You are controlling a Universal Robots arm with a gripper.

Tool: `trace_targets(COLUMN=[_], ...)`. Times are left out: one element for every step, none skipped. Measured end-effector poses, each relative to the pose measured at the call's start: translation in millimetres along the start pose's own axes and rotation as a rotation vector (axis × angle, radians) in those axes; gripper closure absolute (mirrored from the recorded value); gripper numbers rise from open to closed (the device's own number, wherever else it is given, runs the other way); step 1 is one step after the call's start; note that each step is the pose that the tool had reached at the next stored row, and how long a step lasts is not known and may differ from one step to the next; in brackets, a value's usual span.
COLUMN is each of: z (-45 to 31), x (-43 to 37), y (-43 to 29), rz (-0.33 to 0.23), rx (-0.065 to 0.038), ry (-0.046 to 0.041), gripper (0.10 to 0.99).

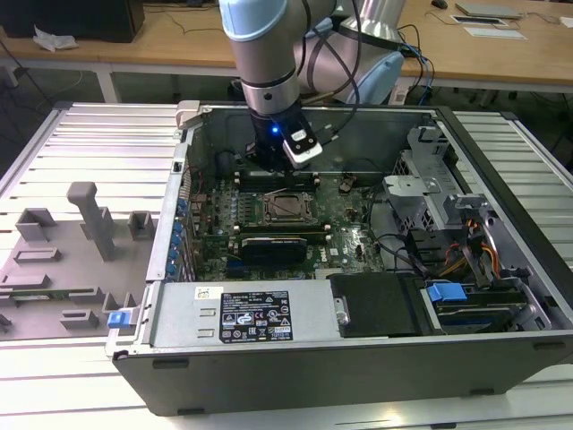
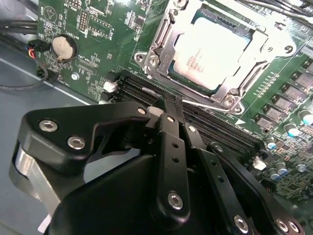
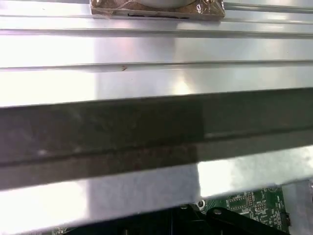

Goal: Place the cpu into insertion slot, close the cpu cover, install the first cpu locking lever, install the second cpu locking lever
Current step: 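Install the first cpu locking lever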

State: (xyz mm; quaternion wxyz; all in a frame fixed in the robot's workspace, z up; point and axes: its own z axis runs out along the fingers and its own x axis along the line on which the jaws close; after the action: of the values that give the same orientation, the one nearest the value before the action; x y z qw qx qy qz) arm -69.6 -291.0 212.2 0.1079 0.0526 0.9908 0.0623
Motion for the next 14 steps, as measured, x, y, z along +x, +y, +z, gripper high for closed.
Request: trace_targets(z=[0.7, 1.4, 2.1, 2.5, 2.9, 3.4, 4.0, 4.3, 4.8, 5.5, 6.1, 6.5, 6.8, 7.1], x=[0.2, 0.3, 0.5, 0.6, 0.7, 0.8, 0.9, 1.0, 1.0, 1.2, 1.2, 1.2, 1.1, 1.1], y=[-0.1, -0.2, -0.3, -0.3, -0.4, -0.5, -0.5, -0.6, -0.7, -0.7, -0.8, -0.8, -0.9, -0.9], rz=[0.002, 0.004, 0.007, 0.008, 0.009, 0.01, 0.011, 0.011, 0.012, 0.013, 0.014, 0.015, 0.015, 0.015], rx=[0.001, 0.001, 0.002, 0.002, 0.002, 0.003, 0.003, 0.003, 0.003, 0.003, 0.003, 0.004, 0.004, 0.004], ry=[-0.0003, -0.0006, -0.0009, -0.0011, -0.0012, -0.0014, -0.0015, -0.0016, -0.0017, -0.0018, -0.0019, -0.002, -0.002, -0.0021], gripper=[0.98, 0.98, 0.98, 0.98, 0.98, 0.98, 0.98, 0.98, 0.98, 0.98, 0.98, 0.98, 0.98, 0.98])
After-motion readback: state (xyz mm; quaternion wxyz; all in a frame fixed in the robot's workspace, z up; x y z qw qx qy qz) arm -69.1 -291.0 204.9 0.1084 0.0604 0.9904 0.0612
